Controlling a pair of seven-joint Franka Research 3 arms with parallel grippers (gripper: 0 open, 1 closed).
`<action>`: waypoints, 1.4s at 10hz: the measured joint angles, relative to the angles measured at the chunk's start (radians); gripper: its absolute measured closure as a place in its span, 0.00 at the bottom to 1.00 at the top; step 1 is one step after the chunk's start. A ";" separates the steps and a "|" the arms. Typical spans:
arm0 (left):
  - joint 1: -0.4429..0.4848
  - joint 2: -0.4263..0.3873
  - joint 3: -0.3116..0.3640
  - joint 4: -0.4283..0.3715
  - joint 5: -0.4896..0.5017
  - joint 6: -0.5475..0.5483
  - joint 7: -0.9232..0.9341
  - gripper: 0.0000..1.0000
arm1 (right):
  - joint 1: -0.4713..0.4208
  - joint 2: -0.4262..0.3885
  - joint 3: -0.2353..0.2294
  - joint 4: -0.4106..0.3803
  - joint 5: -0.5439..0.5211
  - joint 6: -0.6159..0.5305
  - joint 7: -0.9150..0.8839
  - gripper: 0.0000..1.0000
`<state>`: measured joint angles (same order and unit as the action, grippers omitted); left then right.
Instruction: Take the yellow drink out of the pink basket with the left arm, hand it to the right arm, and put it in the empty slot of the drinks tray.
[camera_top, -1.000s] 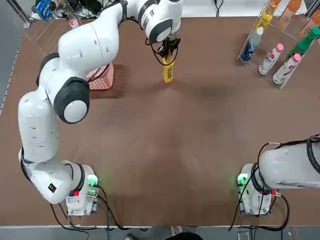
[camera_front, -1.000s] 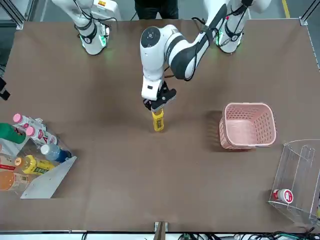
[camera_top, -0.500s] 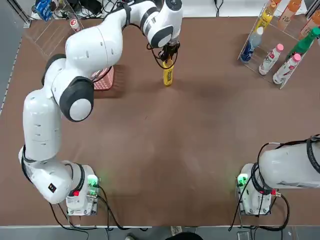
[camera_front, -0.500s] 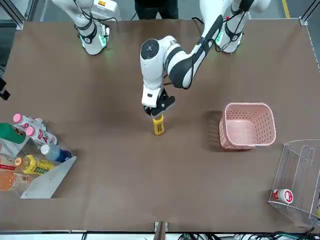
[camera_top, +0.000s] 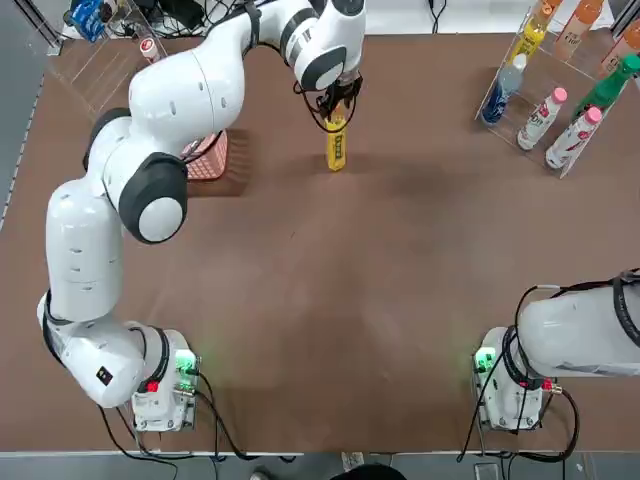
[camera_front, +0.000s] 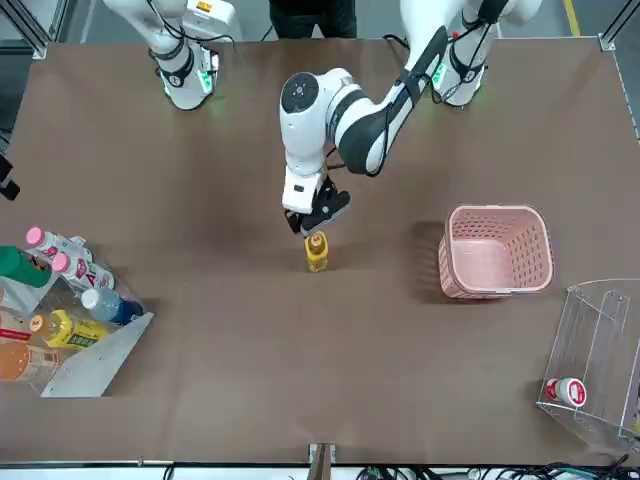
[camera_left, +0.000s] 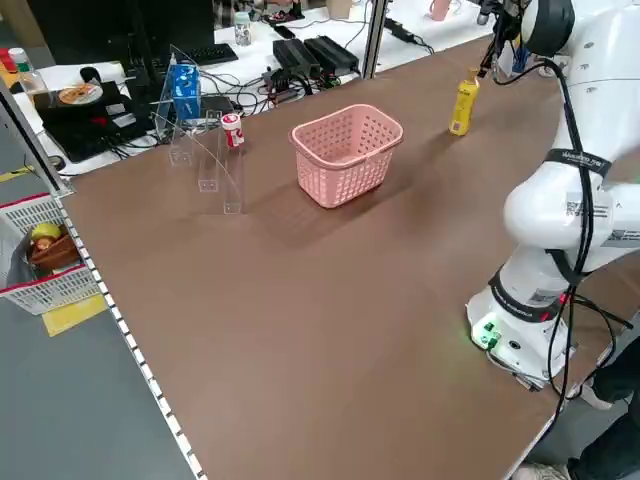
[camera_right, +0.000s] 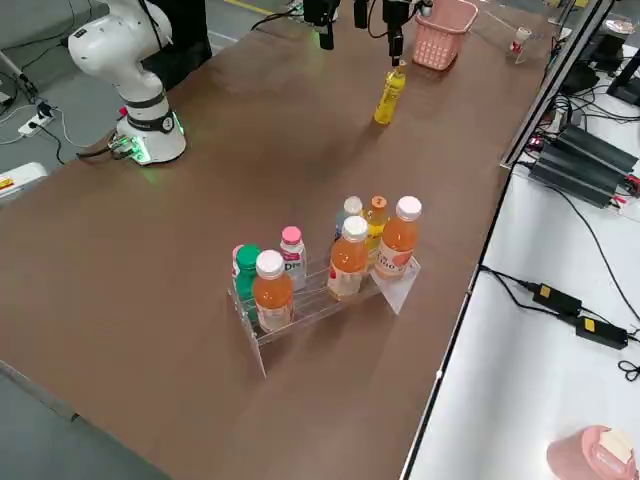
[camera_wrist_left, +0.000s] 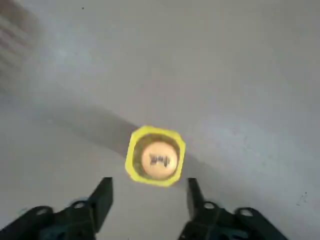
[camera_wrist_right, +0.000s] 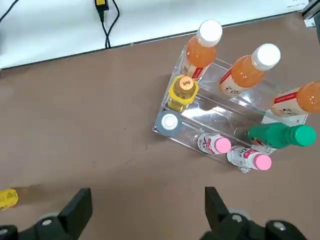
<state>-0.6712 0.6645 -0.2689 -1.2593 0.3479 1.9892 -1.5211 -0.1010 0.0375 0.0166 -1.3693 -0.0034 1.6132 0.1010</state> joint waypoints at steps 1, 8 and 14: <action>0.000 0.000 0.000 0.001 0.003 0.000 0.000 0.09 | 0.000 0.000 0.000 0.000 0.000 0.000 0.000 0.00; 0.130 -0.140 -0.013 0.024 0.008 -0.138 0.146 0.00 | 0.000 0.000 0.002 0.000 0.000 0.000 0.000 0.01; 0.279 -0.349 0.175 0.030 -0.206 -0.303 0.673 0.00 | 0.092 -0.001 0.031 0.002 0.005 -0.075 0.008 0.01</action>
<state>-0.3919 0.3156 -0.0944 -1.2290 0.1423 1.6864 -0.8478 -0.0090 0.0365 0.0476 -1.3674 0.0015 1.5383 0.1088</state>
